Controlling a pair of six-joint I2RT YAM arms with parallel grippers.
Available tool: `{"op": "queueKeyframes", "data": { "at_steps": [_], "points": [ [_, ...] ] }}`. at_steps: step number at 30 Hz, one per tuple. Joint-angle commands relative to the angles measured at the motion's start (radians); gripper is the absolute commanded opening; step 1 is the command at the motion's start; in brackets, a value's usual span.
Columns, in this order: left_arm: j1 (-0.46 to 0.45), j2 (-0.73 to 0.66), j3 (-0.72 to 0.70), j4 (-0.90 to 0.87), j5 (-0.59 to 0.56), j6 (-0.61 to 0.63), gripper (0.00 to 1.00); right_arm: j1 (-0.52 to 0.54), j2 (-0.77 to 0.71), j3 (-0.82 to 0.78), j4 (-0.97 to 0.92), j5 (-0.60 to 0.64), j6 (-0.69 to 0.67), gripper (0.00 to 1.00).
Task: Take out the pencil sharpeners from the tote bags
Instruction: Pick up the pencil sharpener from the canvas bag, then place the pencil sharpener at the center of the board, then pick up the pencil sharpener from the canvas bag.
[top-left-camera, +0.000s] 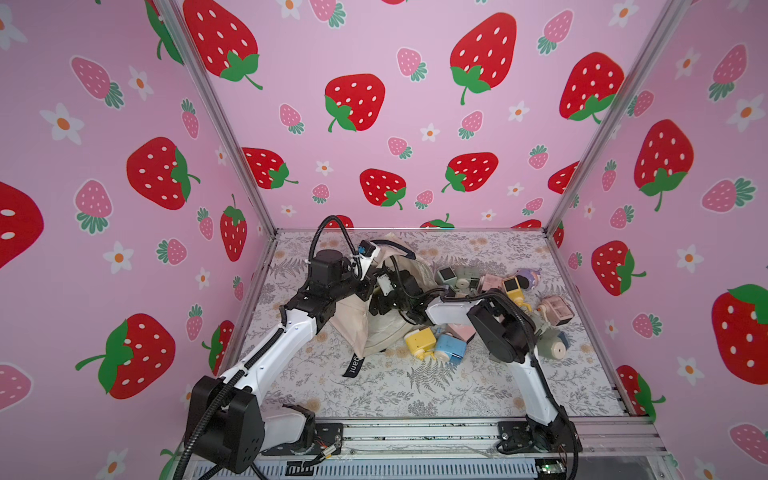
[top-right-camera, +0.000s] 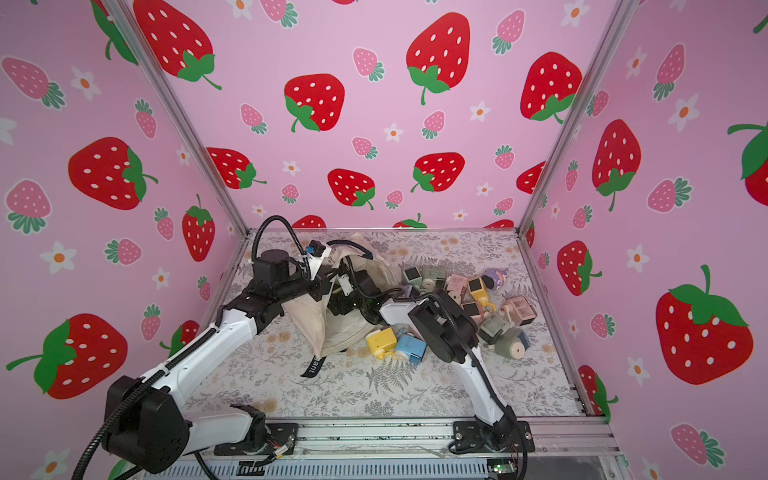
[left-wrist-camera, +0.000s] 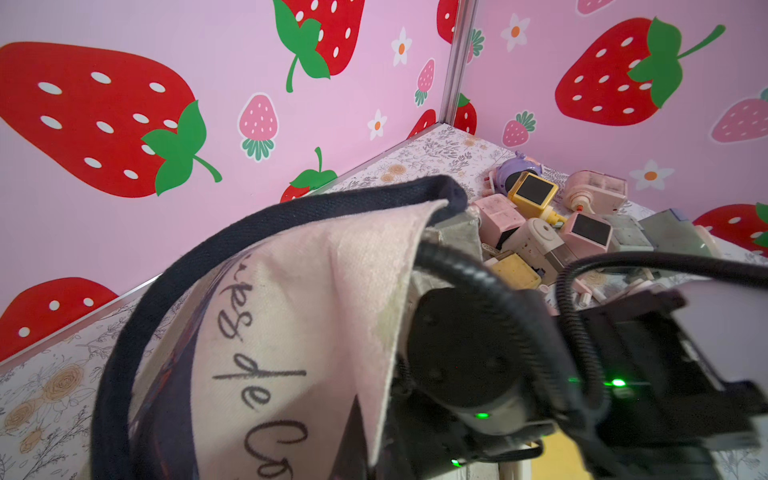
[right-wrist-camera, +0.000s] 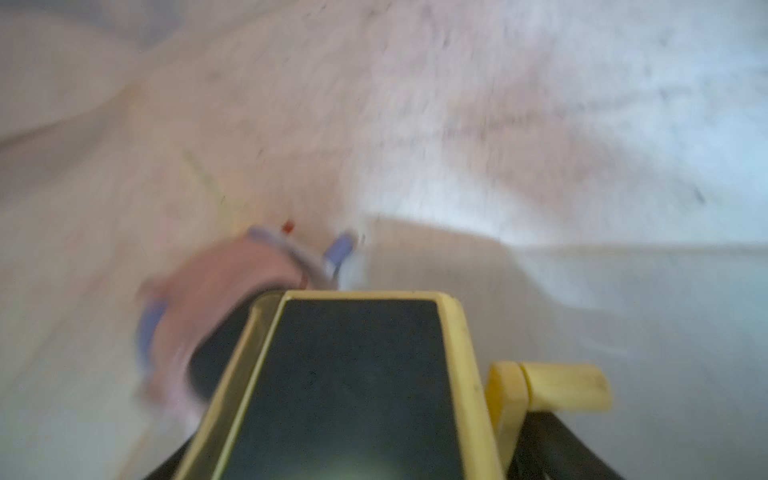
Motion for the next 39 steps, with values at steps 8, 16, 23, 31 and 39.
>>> {"op": "queueKeyframes", "data": {
  "at_steps": [8, 16, 23, 31, 39],
  "points": [
    [0.000, 0.072, -0.014, 0.063, -0.160, -0.040, 0.00, 0.028, -0.536, -0.527, 0.089, -0.244, -0.138, 0.75],
    [-0.001, 0.066, 0.008, 0.066, -0.186, -0.047, 0.00, 0.147, -0.615, -0.725, -0.011, -0.224, -0.209, 0.77],
    [-0.001, 0.016, 0.022, 0.025, -0.135, -0.035, 0.00, 0.172, -0.513, -0.650, -0.140, -0.034, -0.232, 0.97],
    [-0.001, -0.014, 0.019, -0.001, -0.119, 0.003, 0.00, 0.115, -0.673, -0.548, -0.212, -0.027, -0.298, 0.99],
    [0.001, -0.069, 0.046, -0.027, -0.060, 0.056, 0.00, 0.025, -0.352, -0.273, -0.162, -0.182, -0.282, 0.99]
  ]
}}
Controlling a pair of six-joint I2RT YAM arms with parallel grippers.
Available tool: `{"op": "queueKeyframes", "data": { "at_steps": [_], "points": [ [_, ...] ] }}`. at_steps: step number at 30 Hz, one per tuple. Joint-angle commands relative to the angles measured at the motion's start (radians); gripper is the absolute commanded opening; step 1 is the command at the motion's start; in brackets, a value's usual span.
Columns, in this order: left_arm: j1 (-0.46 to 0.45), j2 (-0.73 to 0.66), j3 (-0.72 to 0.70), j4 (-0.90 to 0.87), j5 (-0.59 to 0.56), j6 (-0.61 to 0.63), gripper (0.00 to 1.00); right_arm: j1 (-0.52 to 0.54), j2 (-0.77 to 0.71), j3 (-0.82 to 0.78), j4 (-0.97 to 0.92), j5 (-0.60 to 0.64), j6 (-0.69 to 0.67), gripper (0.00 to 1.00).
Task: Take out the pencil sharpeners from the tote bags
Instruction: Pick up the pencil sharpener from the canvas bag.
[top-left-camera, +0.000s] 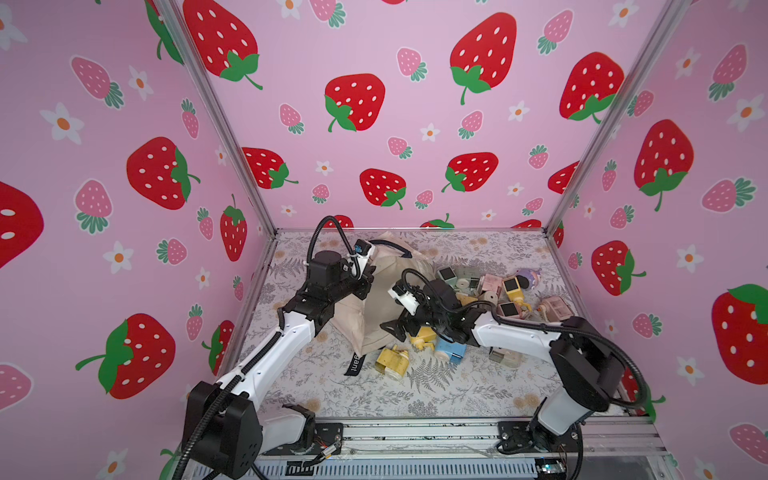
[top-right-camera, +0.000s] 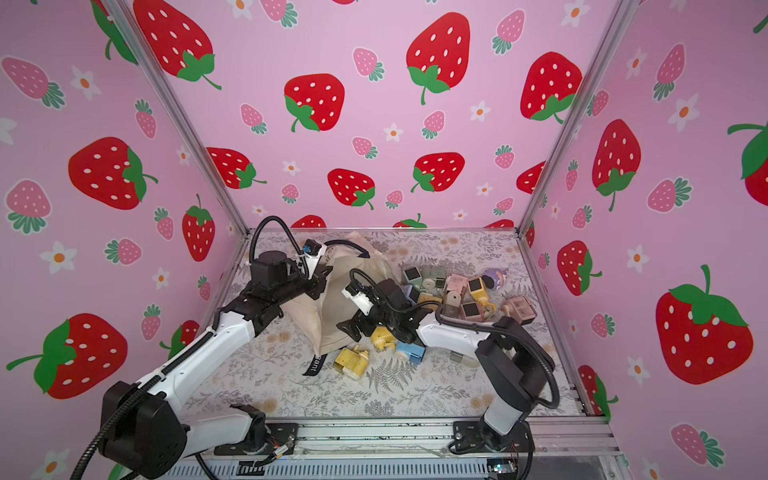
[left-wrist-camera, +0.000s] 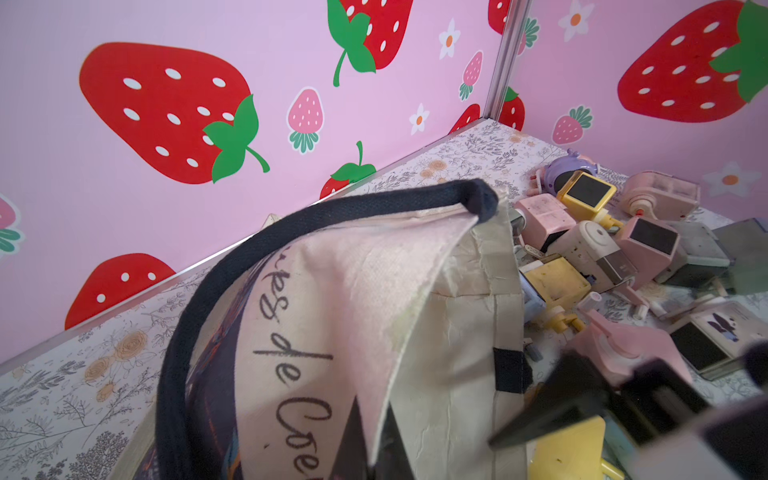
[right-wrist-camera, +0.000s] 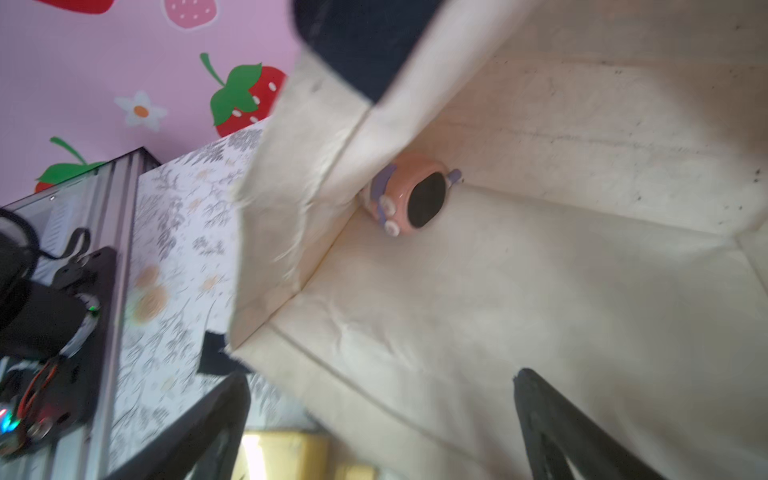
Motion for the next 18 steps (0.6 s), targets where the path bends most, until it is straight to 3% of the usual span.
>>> {"op": "queueKeyframes", "data": {
  "at_steps": [1, 8, 11, 18],
  "points": [
    [0.004, -0.030, 0.062, -0.016, 0.056, 0.063, 0.00, 0.003, 0.161, 0.079, 0.021, -0.108, -0.027, 0.99],
    [0.004, -0.020, 0.084, 0.041, 0.156, 0.058, 0.00, 0.013, 0.443, 0.315, 0.177, -0.233, -0.015, 0.99],
    [0.005, 0.001, 0.102, 0.047, 0.200, 0.053, 0.00, 0.023, 0.529, 0.395, 0.277, -0.225, 0.018, 0.99],
    [0.005, -0.001, 0.108, 0.085, 0.330, 0.006, 0.00, 0.020, 0.766, 0.728, 0.229, -0.210, 0.120, 0.99]
  ]
}}
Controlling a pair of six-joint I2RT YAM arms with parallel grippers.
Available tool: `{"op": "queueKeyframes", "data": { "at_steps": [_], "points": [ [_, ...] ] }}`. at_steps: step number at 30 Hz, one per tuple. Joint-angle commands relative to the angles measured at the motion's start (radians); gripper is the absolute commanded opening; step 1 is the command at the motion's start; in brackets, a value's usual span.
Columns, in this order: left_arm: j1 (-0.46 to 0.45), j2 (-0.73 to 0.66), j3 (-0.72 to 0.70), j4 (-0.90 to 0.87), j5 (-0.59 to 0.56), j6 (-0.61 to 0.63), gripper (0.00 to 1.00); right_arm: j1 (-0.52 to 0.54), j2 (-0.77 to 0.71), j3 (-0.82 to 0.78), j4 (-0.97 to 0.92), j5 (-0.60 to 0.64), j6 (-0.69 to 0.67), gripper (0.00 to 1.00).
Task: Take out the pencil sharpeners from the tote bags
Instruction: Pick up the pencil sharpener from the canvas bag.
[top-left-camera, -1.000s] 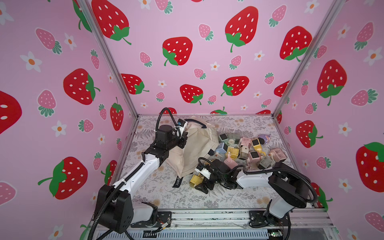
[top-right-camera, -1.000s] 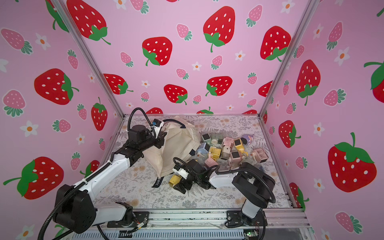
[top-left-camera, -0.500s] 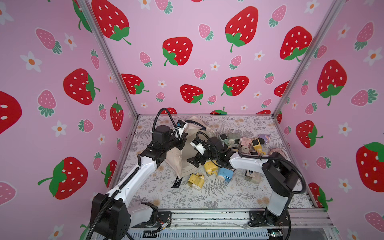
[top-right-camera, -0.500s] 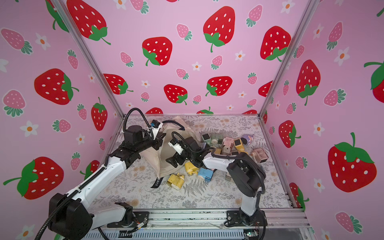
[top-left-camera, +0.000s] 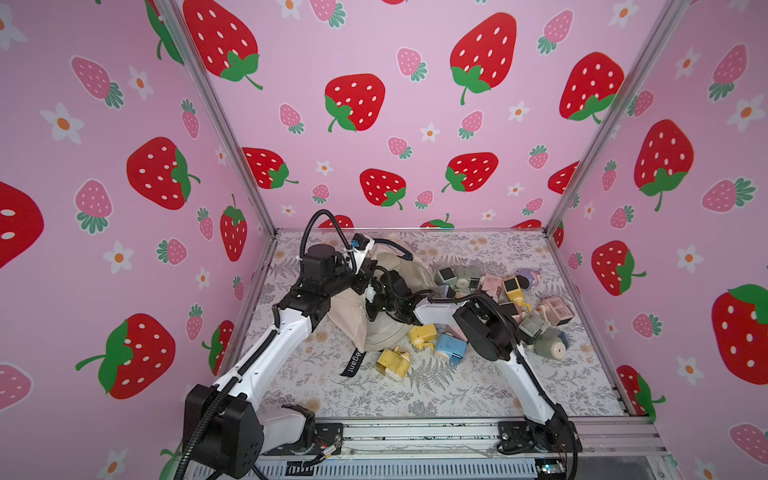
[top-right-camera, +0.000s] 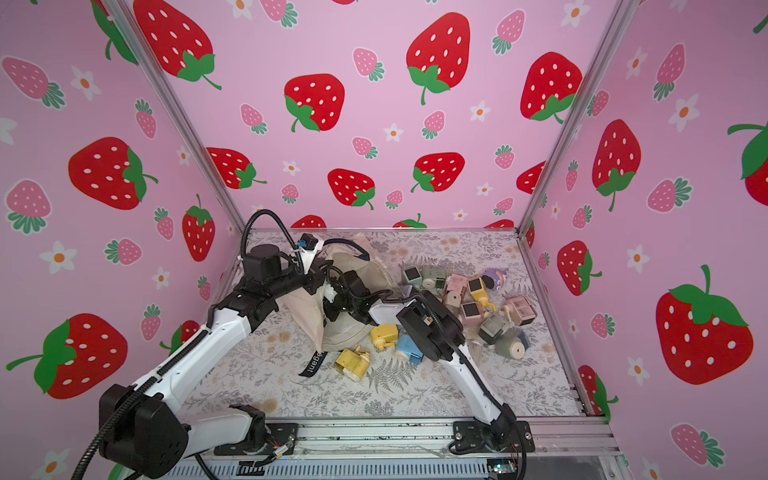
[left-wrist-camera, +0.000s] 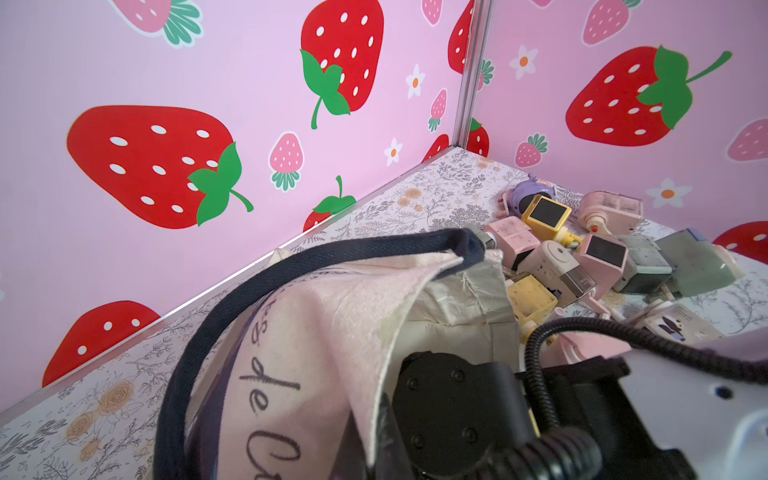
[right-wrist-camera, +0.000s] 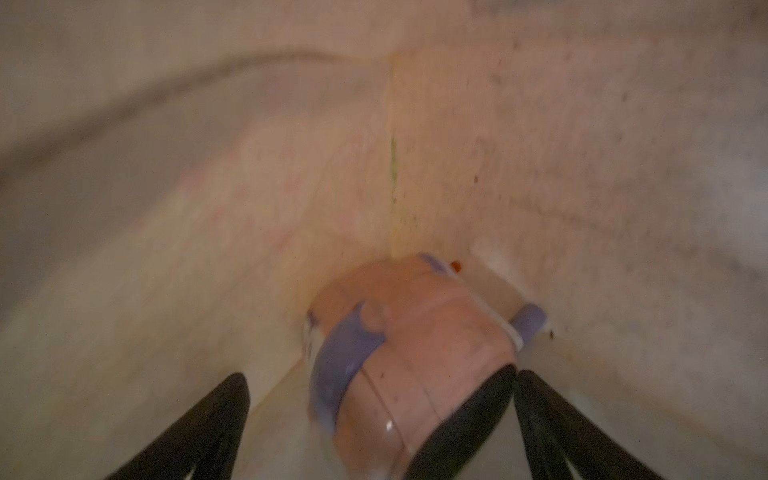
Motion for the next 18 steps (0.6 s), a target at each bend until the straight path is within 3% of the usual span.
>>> {"op": "queueKeyframes", "data": {
  "at_steps": [1, 5, 8, 11, 18],
  "points": [
    [-0.027, -0.015, 0.052, 0.085, 0.227, -0.019, 0.00, 0.005, 0.096, 0.140, -0.002, -0.022, 0.082, 0.99],
    [-0.032, -0.004, 0.061, 0.099, 0.306, -0.037, 0.00, 0.008, 0.198, 0.329, -0.139, -0.018, 0.101, 0.99],
    [-0.037, -0.009, 0.063, 0.074, 0.293, -0.017, 0.00, 0.007, 0.210, 0.335, -0.168, -0.004, 0.101, 0.99],
    [-0.037, -0.023, 0.027, 0.093, 0.243, 0.002, 0.00, 0.007, 0.178, 0.263, -0.163, 0.009, 0.084, 0.97],
    [-0.033, 0.001, 0.004, 0.077, 0.122, 0.024, 0.00, 0.007, -0.050, -0.074, -0.100, 0.024, 0.015, 0.79]
  ]
}}
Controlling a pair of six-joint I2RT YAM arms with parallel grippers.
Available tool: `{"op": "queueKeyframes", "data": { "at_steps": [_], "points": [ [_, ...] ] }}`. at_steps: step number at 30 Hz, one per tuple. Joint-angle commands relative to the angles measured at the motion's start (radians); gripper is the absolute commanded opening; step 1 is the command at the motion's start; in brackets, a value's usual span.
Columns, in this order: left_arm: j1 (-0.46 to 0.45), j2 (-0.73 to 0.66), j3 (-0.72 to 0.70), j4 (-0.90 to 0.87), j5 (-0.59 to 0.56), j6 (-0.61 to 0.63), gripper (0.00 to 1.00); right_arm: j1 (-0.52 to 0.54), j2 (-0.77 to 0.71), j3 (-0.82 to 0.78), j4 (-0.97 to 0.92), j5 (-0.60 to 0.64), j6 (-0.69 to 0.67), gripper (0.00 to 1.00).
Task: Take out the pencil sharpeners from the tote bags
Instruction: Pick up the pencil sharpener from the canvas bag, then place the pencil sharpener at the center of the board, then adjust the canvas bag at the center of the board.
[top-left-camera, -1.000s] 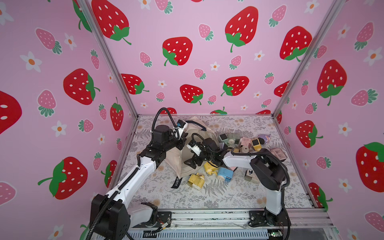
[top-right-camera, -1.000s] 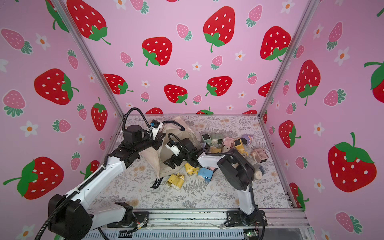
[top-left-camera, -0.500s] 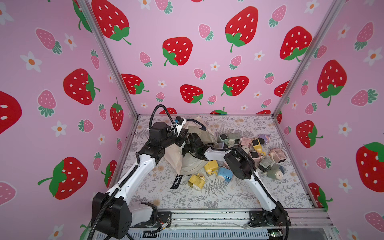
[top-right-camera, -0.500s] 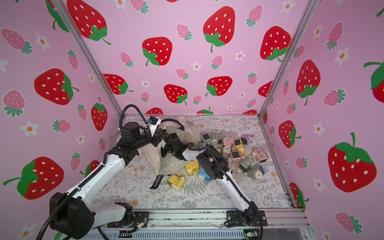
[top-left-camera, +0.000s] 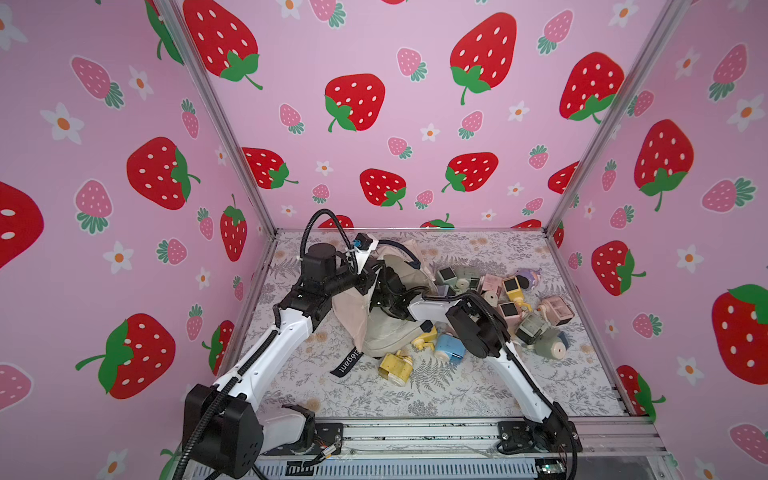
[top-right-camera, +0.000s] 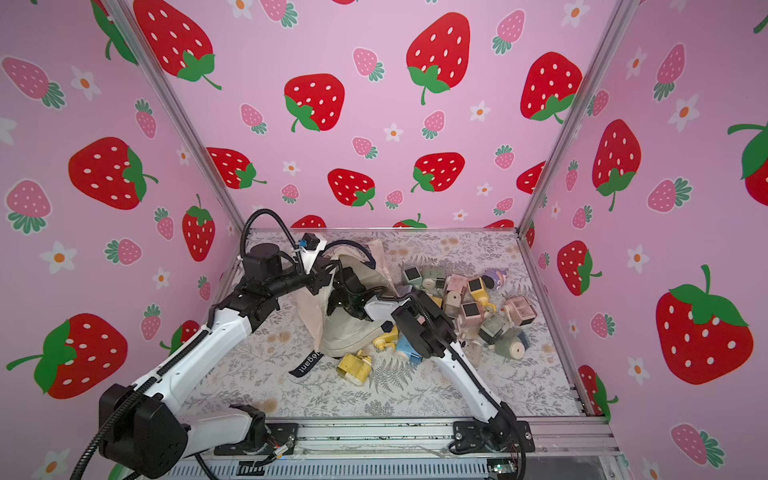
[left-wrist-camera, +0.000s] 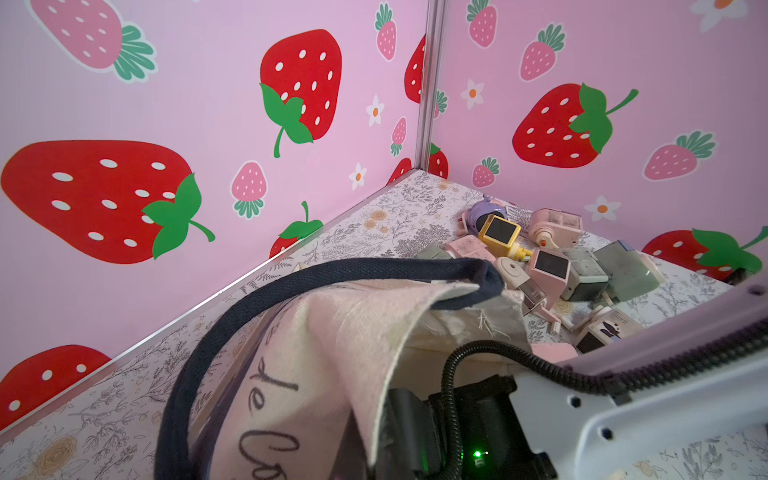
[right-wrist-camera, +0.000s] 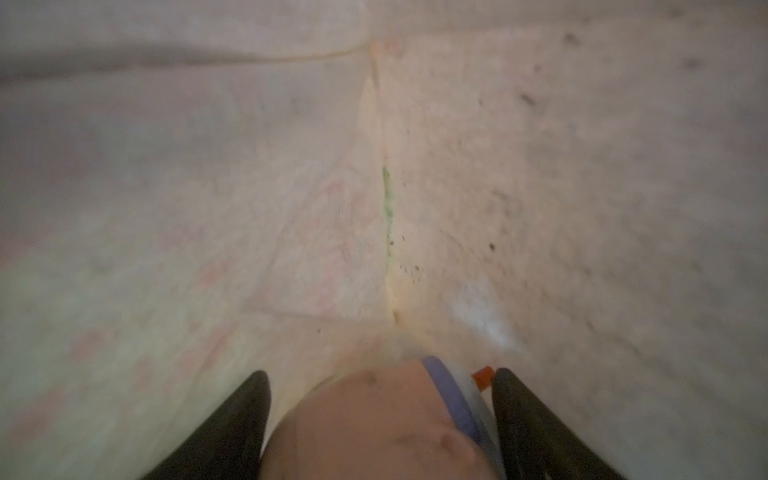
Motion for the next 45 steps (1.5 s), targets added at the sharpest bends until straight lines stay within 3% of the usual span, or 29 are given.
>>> {"op": "queueKeyframes", "data": {
  "at_steps": [1, 6, 20, 27, 34, 35, 39, 43, 45],
  "points": [
    [-0.008, 0.001, -0.009, 0.050, 0.012, 0.034, 0.00, 0.014, -0.125, -0.159, -0.038, 0.013, -0.044, 0.75],
    [-0.003, -0.003, -0.025, 0.042, -0.055, 0.050, 0.00, 0.014, -0.282, -0.386, 0.001, 0.000, -0.055, 0.65],
    [0.021, 0.046, -0.086, 0.129, -0.234, 0.079, 0.00, 0.031, -0.676, -0.694, -0.029, -0.062, -0.097, 0.62],
    [0.048, 0.047, -0.072, 0.153, -0.224, 0.051, 0.00, 0.062, -0.983, -0.984, -0.115, 0.088, -0.138, 0.63],
    [0.062, 0.046, -0.045, 0.152, -0.195, 0.032, 0.00, 0.063, -1.112, -1.216, -0.117, 0.239, -0.063, 0.63],
    [0.065, 0.047, -0.042, 0.151, -0.191, 0.030, 0.00, 0.063, -1.118, -1.232, -0.119, 0.252, -0.059, 0.67],
    [0.071, 0.049, -0.017, 0.126, -0.164, 0.025, 0.00, 0.063, -1.147, -1.201, -0.196, 0.338, -0.056, 0.97],
    [0.072, 0.035, -0.016, 0.126, -0.150, 0.025, 0.00, 0.063, -1.201, -1.146, -0.227, 0.360, -0.082, 0.99],
    [0.078, 0.029, -0.013, 0.132, -0.147, 0.006, 0.00, 0.053, -1.216, -1.107, -0.239, 0.452, -0.045, 0.99]
  ]
}}
